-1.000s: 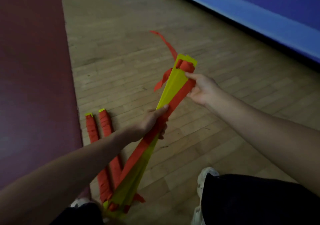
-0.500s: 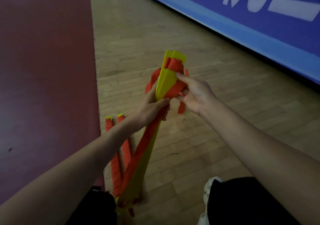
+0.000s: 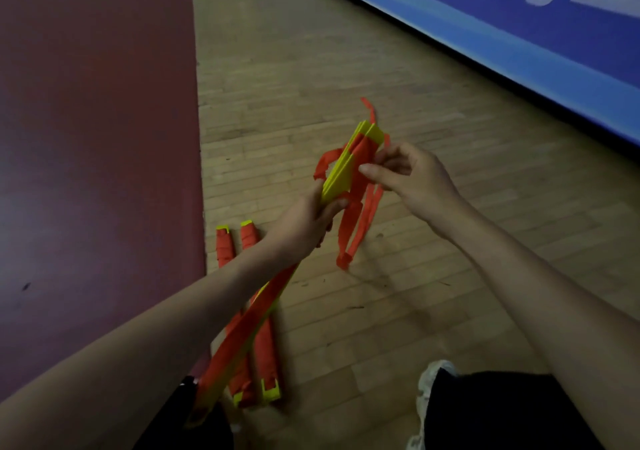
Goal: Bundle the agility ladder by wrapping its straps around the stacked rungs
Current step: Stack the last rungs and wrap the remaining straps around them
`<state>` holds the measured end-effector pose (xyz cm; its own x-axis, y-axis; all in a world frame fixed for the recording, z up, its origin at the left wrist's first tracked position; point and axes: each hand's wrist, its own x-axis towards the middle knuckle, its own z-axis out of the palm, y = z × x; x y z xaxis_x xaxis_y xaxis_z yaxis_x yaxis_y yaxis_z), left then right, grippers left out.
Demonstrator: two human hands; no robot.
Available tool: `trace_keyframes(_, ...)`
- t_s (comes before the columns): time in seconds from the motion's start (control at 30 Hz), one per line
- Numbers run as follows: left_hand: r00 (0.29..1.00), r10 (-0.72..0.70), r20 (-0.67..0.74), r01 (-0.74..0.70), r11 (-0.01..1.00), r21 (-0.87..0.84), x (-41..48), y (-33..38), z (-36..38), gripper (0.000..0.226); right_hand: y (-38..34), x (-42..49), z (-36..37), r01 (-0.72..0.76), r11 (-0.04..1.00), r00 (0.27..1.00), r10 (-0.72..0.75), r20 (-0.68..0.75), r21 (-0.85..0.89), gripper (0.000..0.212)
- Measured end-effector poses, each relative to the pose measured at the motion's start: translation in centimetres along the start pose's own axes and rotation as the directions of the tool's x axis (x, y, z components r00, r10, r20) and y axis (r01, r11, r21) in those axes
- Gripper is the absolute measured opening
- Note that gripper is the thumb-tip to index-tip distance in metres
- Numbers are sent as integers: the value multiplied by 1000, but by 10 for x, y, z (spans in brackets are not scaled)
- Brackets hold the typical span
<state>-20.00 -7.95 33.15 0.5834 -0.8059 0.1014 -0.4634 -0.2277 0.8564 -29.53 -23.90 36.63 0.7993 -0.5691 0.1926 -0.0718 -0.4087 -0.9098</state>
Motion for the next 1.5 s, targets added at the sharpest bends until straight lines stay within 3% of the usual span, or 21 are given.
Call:
trace_keyframes(0.17,990,124,-61,-106,965,239,8,5,0,31,-2,-1,8,34,999,997,-32,-66,42,21)
trace_keyframes(0.27,979,182,-89,-149,946,287,14,17,-10,32,-13,0,7,85,991,989,-71,-129,106,14)
trace_keyframes(0.4,970,221,-102,-174,922,346,19,13,-22,30,-20,-1,6,90,983,993,-76,-92,157,3)
trace_keyframes(0.57,989,148,4,-136,902,411,13,-9,-28,34,-16,-4,10,46,997,997,-42,-60,63,24)
trace_keyframes(0.8,999,-31,10,26,943,333,9,-31,-33,31,-7,-9,18,-15,999,991,10,130,36,24)
trace_keyframes(1.0,991,-131,18,118,935,334,4,-45,-47,32,-6,-21,17,-91,986,953,46,300,137,35)
trace_keyframes(1.1,981,-184,62,162,951,265,6,-41,-48,31,-3,-22,21,-183,955,952,113,286,232,23)
trace_keyframes(1.23,969,-226,104,199,955,218,2,-33,-41,31,14,-16,22,-332,932,920,286,270,146,14)
trace_keyframes(1.3,960,-247,133,225,961,159,0,-29,-39,34,18,-13,23,-393,907,910,361,204,151,27)
trace_keyframes(1.4,943,-268,199,257,963,76,0,-24,-36,40,20,-8,24,-284,945,959,279,52,163,39)
trace_keyframes(1.5,921,-275,275,269,961,62,-1,-19,-33,37,22,-10,29,-132,991,989,134,55,-38,40)
